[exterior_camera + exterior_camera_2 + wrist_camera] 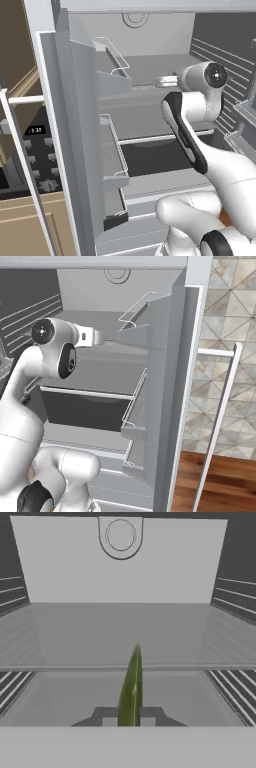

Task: There is a bowl on the dining counter. Grab a lemon wedge from the fridge and place it in the bowl. Then get the liquor bottle and glass cup from the cabinet and place them next to the bowl.

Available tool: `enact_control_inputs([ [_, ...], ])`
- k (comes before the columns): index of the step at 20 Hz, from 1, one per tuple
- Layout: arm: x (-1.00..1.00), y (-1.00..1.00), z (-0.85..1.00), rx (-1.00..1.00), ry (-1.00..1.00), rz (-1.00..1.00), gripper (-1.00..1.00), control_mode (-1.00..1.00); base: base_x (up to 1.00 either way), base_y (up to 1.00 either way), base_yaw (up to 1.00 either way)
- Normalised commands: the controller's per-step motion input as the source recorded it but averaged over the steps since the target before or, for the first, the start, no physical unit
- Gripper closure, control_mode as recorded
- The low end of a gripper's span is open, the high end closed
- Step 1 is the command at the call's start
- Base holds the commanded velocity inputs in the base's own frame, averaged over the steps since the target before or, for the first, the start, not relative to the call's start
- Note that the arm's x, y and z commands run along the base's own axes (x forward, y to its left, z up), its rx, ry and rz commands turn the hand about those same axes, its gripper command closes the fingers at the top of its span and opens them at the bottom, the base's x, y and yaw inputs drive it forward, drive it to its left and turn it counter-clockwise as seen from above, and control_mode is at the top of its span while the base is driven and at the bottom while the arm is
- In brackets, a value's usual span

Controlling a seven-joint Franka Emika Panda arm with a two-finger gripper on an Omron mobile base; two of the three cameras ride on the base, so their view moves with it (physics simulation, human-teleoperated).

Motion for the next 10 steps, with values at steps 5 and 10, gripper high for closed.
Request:
enact_control_inputs([
  [5, -1.0, 0.0, 0.3, 0.0, 0.0, 0.07, 1.0, -1.0, 0.0, 0.0, 0.0],
  [10, -1.0, 0.0, 0.1, 0.0, 0.0, 0.09, 1.0, -1.0, 0.0, 0.0, 0.0],
])
